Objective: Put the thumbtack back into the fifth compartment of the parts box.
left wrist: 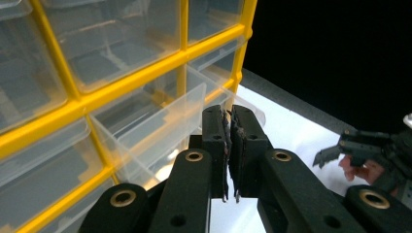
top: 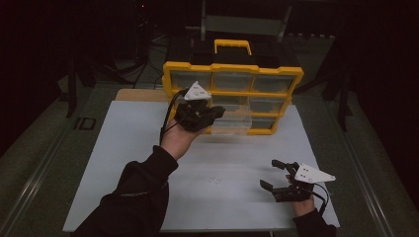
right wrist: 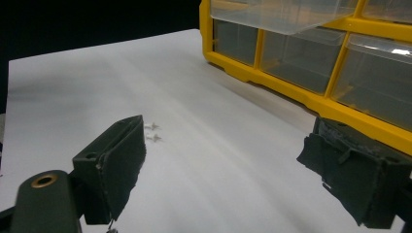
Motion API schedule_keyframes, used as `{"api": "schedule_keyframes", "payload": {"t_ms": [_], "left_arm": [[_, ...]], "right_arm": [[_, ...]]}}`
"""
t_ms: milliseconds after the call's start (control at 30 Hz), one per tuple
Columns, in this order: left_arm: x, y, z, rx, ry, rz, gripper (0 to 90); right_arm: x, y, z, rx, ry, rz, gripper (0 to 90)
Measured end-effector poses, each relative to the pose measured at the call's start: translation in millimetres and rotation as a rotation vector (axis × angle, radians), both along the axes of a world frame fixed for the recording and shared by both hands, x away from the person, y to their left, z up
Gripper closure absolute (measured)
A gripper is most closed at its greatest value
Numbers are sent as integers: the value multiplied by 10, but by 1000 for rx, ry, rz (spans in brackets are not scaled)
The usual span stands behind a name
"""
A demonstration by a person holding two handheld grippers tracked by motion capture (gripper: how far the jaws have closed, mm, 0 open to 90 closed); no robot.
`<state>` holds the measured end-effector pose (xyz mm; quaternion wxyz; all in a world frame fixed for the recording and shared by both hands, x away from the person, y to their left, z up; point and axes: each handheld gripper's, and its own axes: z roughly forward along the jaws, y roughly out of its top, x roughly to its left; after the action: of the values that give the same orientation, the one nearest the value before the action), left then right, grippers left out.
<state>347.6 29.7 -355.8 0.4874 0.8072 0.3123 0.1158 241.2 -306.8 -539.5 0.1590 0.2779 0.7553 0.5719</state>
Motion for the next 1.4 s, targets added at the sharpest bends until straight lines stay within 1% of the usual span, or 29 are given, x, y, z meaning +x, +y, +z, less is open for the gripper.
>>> {"api": "schedule_keyframes", "payload": {"t_ms": [67, 367, 500, 533, 633, 700, 733, 867, 1067, 1200, 1300, 1367, 1400], "left_arm": [[24, -45, 8, 5, -1, 6, 847], [106, -234, 29, 1, 14, 47, 846], [137, -317, 12, 26, 22, 62, 846], [151, -339, 4, 34, 26, 73, 846], [189, -381, -25, 39, 46, 86, 845], [202, -415, -40, 57, 46, 92, 846], [217, -437, -52, 55, 59, 90, 845], [264, -508, -76, 68, 82, 92, 845], [306, -635, -104, 113, 123, 85, 845], [340, -705, -130, 141, 155, 95, 845], [366, -738, -145, 147, 175, 100, 845], [371, -751, -150, 149, 172, 106, 845], [383, -763, -158, 150, 178, 102, 845]], "right_arm": [[0, 0, 1, 0, -1, 1, 134], [5, -6, -5, 1, 0, 0, 134], [5, -8, -6, 1, 0, 0, 135], [5, -8, -5, 2, 1, 1, 134], [3, -10, -6, 4, 5, 0, 135], [5, -8, -8, 3, 5, 1, 135], [6, -8, -9, 4, 4, 2, 135], [6, -7, -13, 2, 8, 3, 135], [8, -9, -15, 2, 7, 4, 136], [7, -9, -14, 1, 7, 6, 136], [6, -8, -15, -1, 8, 7, 136], [7, -9, -15, -1, 7, 7, 136], [7, -9, -15, 0, 7, 7, 137]]}}
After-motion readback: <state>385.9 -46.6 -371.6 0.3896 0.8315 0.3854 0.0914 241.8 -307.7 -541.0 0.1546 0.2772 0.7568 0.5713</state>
